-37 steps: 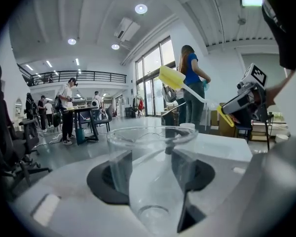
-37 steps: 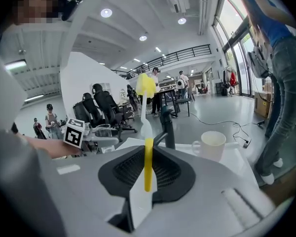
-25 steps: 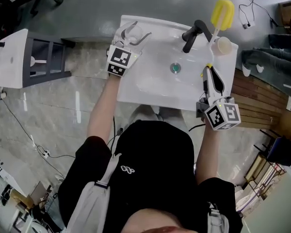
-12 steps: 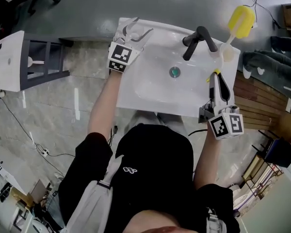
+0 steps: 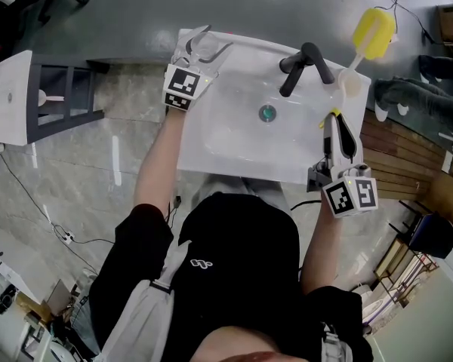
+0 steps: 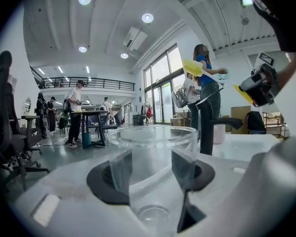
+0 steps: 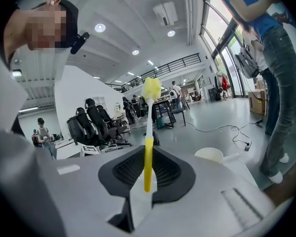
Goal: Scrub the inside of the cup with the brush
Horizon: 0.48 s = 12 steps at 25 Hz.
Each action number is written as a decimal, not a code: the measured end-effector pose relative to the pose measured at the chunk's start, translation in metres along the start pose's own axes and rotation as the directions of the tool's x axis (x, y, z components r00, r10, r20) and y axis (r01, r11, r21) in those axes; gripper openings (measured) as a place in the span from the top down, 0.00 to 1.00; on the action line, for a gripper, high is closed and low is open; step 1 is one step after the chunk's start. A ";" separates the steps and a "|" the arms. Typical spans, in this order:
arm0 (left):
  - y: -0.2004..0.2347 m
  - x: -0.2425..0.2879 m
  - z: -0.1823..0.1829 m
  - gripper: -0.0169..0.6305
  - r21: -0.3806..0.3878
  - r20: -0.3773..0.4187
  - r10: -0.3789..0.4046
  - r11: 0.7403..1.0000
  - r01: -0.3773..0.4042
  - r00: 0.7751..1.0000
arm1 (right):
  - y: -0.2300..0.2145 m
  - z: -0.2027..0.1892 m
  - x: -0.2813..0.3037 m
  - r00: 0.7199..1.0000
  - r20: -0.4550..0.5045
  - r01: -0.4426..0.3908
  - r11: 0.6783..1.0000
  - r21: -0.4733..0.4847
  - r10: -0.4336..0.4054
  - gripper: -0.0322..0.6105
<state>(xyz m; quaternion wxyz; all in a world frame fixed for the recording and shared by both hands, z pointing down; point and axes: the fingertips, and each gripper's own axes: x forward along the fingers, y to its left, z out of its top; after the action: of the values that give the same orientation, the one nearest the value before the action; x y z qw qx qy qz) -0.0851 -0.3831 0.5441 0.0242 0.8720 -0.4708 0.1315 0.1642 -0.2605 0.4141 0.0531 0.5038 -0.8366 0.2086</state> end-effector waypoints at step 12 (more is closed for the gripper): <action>-0.001 -0.002 -0.005 0.50 -0.008 -0.003 -0.011 1.000 0.011 1.000 | 0.004 0.002 -0.003 1.000 0.003 -0.017 1.000 -0.006 0.017 0.87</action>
<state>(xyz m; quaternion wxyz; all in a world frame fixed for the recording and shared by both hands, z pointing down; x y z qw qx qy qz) -0.0863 -0.3799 0.5483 0.0293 0.8743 -0.4665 0.1307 0.1627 -0.2569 0.4103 0.0516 0.4967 -0.8416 0.2059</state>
